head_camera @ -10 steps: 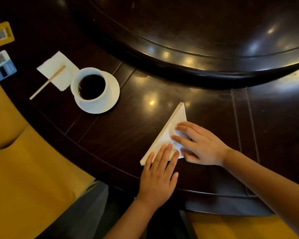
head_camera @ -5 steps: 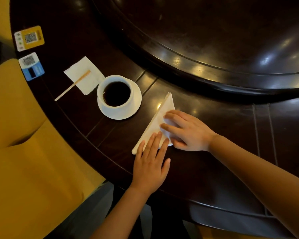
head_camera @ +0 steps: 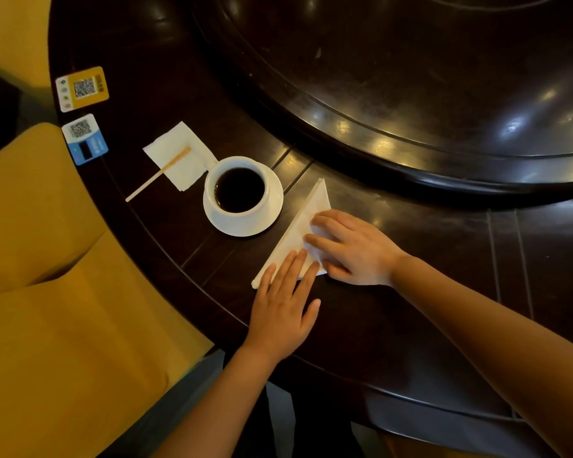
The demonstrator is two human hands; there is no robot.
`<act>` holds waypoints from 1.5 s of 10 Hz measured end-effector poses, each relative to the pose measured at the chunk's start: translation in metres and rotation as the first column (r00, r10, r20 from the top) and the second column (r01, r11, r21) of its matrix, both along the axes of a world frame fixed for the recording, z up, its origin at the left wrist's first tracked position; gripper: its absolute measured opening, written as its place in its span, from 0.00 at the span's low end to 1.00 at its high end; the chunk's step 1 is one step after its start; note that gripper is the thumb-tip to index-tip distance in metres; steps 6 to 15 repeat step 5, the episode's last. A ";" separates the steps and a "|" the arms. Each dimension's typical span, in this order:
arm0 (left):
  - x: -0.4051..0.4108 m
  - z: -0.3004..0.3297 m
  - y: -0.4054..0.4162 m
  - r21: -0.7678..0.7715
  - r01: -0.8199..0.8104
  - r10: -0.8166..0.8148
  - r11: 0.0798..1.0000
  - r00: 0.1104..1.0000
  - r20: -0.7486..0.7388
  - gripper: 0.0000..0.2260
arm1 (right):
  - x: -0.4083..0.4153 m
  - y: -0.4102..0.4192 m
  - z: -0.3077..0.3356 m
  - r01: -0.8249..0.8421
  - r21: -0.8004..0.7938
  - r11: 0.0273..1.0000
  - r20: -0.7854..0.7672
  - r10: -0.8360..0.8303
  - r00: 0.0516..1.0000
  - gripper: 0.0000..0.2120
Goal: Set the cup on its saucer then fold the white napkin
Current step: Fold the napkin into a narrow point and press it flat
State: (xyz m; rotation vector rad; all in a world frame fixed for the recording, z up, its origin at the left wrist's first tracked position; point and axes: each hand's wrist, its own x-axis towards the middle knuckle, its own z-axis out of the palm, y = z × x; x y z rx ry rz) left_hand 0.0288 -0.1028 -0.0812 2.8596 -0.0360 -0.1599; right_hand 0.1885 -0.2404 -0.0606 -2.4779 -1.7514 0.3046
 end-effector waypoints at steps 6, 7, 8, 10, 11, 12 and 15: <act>-0.011 0.071 0.034 -0.115 0.128 -0.134 0.985 0.990 -0.043 0.19 | -0.088 -0.027 0.062 0.379 -0.111 0.919 0.061 -0.374 0.925 0.11; -0.011 0.071 0.034 -0.115 0.128 -0.134 0.985 0.990 -0.043 0.19 | -0.088 -0.027 0.062 0.379 -0.111 0.919 0.061 -0.374 0.925 0.11; -0.011 0.071 0.034 -0.115 0.128 -0.134 0.985 0.990 -0.043 0.19 | -0.088 -0.027 0.062 0.379 -0.111 0.919 0.061 -0.374 0.925 0.11; -0.011 0.071 0.034 -0.115 0.128 -0.134 0.985 0.990 -0.043 0.19 | -0.088 -0.027 0.062 0.379 -0.111 0.919 0.061 -0.374 0.925 0.11; -0.011 0.071 0.034 -0.115 0.128 -0.134 0.985 0.990 -0.043 0.19 | -0.088 -0.027 0.062 0.379 -0.111 0.919 0.061 -0.374 0.925 0.11; -0.011 0.071 0.034 -0.115 0.128 -0.134 0.985 0.990 -0.043 0.19 | -0.088 -0.027 0.062 0.379 -0.111 0.919 0.061 -0.374 0.925 0.11; -0.011 0.071 0.034 -0.115 0.128 -0.134 0.985 0.990 -0.043 0.19 | -0.088 -0.027 0.062 0.379 -0.111 0.919 0.061 -0.374 0.925 0.11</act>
